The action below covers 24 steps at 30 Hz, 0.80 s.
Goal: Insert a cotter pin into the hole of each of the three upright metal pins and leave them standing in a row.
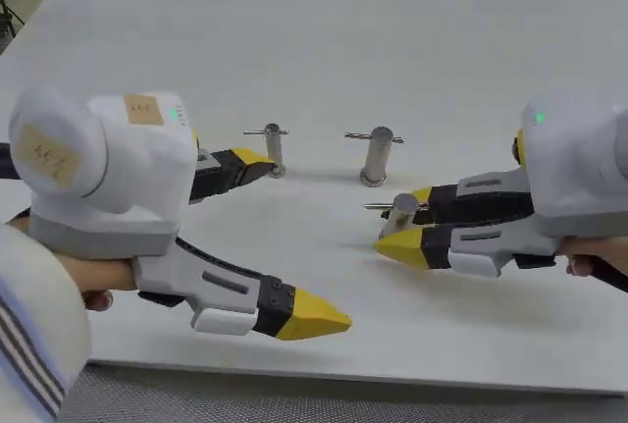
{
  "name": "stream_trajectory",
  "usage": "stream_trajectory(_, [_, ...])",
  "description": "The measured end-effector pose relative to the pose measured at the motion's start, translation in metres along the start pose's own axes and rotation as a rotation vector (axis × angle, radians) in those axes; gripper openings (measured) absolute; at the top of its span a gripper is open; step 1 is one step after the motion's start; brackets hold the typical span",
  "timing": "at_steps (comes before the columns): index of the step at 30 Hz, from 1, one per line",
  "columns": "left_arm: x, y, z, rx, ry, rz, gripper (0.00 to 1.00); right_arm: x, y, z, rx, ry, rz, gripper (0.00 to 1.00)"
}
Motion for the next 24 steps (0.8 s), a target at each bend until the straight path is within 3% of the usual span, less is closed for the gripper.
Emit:
stream_trajectory(11, [-0.012,0.006,-0.001,-0.048,-0.044,0.000,0.97,0.001,-0.001,0.001,-0.074,0.020,0.007,0.11])
stream_trajectory(17, [-0.017,0.008,-0.002,-0.055,-0.050,0.010,0.97,0.001,-0.003,0.003,-0.144,0.048,0.016,0.09])
stream_trajectory(24, [-0.019,0.009,-0.001,-0.062,-0.053,0.024,0.96,-0.002,-0.003,0.000,-0.169,0.055,0.035,0.08])
Point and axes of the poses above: the centre of the closed fingertips' face, and the gripper's own axes: x roughly forward along the fingers, z roughly to its left, y roughly out of its underside, the point moved 9 cm from there along -x, roughly backward along the fingers, and after that the axes turned 3 degrees about z, right-handed, at the moved point
